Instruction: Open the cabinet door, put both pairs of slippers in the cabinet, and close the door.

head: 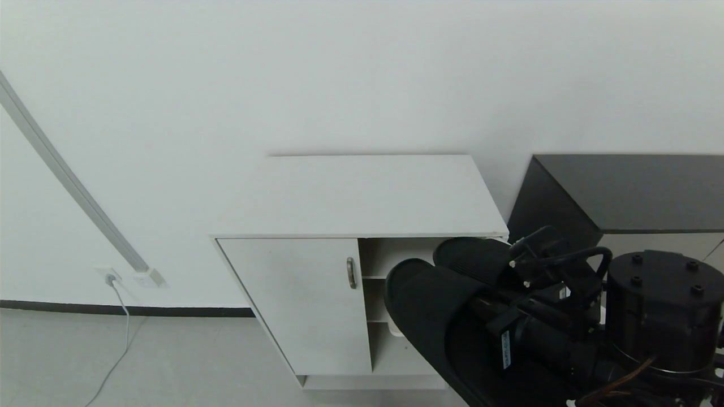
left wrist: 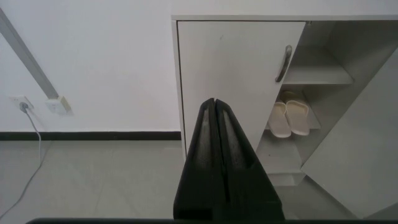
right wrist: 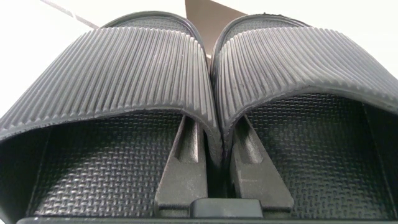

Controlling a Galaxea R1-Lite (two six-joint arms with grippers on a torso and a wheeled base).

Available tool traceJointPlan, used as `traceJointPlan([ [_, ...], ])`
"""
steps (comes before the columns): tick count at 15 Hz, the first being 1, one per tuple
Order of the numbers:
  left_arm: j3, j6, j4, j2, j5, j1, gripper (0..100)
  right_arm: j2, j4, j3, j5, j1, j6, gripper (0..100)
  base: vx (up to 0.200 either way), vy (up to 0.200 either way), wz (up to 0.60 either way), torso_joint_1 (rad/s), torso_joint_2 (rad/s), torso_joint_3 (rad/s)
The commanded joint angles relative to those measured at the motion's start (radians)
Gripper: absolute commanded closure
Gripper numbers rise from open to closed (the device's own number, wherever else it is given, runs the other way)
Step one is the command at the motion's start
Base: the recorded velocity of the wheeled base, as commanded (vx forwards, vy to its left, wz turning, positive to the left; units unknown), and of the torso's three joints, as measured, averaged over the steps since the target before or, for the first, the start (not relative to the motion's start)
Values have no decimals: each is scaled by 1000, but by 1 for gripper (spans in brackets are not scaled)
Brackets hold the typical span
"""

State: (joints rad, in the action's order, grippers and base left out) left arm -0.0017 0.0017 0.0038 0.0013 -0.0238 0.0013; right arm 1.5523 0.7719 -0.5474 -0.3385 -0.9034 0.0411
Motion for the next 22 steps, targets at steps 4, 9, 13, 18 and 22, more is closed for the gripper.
traceJointPlan([
  [4, 0, 0, 2, 0, -1, 0, 100, 2, 0, 1, 1, -5, 0, 100, 0, 0, 0, -138, 316, 171],
  [9, 0, 0, 2, -1, -1, 0, 100, 2, 0, 11, 0, -22, 0, 100, 0, 0, 0, -208, 496, 279],
  [13, 0, 0, 2, 0, -1, 0, 100, 2, 0, 17, 0, -25, 0, 100, 0, 0, 0, -226, 542, 311],
  [18, 0, 0, 1, 0, -1, 0, 100, 2, 0, 23, 0, -25, 0, 100, 0, 0, 0, -201, 525, 319],
  [22, 0, 0, 2, -1, -1, 0, 100, 8, 0, 23, 0, -23, 0, 100, 0, 0, 0, -173, 493, 316],
])
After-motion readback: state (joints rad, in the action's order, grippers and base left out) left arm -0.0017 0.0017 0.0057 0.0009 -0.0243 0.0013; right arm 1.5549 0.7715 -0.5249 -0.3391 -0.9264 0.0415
